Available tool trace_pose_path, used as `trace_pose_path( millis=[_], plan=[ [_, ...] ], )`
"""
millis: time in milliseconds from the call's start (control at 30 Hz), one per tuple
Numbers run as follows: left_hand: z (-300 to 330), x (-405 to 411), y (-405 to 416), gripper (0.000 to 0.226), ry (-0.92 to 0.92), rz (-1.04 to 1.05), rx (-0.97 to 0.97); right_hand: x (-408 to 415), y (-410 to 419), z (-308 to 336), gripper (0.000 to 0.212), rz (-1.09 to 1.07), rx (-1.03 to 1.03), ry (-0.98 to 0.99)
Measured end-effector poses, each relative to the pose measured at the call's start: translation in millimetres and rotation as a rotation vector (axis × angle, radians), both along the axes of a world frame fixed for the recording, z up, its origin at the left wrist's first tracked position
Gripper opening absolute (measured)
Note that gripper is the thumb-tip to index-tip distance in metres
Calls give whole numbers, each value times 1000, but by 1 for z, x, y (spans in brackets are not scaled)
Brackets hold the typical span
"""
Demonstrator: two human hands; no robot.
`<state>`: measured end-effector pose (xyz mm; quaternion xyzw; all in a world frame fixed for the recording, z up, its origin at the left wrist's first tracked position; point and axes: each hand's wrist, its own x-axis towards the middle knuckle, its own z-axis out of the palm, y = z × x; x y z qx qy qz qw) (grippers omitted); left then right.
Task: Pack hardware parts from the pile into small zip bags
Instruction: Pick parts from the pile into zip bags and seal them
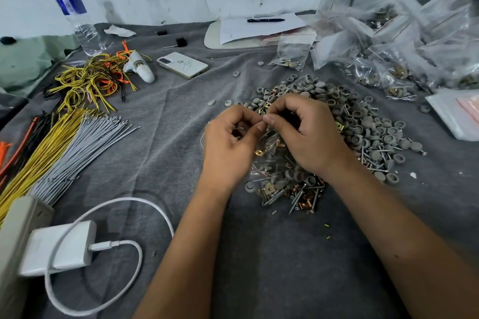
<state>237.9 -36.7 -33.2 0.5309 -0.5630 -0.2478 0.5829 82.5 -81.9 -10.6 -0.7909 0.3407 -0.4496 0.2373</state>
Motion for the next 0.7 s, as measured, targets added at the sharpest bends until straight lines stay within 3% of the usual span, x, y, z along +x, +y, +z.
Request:
trace_pose_path(
  millis=[700],
  plan=[
    [0,9,-3,9,9,48,92,-3,-3,-1,9,-93,70,-99]
  ],
)
